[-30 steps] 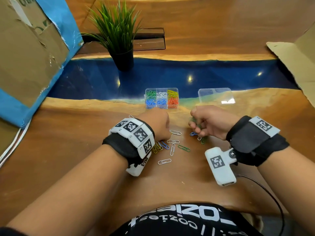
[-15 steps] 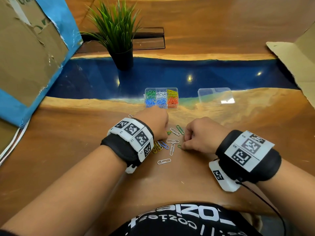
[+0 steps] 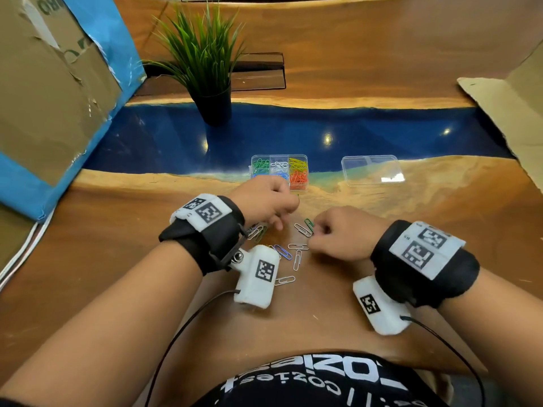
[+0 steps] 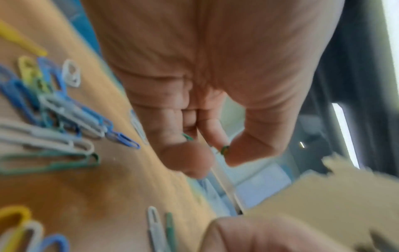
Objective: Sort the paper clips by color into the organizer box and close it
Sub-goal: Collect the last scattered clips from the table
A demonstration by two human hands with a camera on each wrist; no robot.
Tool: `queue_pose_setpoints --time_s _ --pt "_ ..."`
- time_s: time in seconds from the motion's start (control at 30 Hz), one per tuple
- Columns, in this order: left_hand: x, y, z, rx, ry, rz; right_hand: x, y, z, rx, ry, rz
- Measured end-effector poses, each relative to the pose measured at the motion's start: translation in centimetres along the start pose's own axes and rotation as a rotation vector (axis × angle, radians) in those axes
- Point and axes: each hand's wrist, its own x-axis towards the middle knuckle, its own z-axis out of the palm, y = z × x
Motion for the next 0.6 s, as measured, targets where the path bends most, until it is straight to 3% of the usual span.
queue_pose_setpoints --time_s 0.13,0.23,0.3,0.47,0.6 --pt "0.1 0.0 -0.7 -0.306 0.066 0.007 0.7 0.6 -0.8 0.698 -0.038 0.088" --pt "0.2 0.1 -1.2 -0.368 0.117 0.020 1.1 1.0 -1.3 0.903 0.043 0.102" --pt "0.4 0.2 -1.4 -0.396 0.144 0.016 1.7 1.1 -1.3 0.795 0.090 0.098" --pt "0.8 0.6 -1.8 -0.366 0.186 -0.026 2.7 0.1 -1.0 0.008 0.222 0.098" --pt "1.5 1.2 -2.9 -0.220 0.212 -0.046 2.9 -1.3 -1.1 -0.252 0.203 0.097"
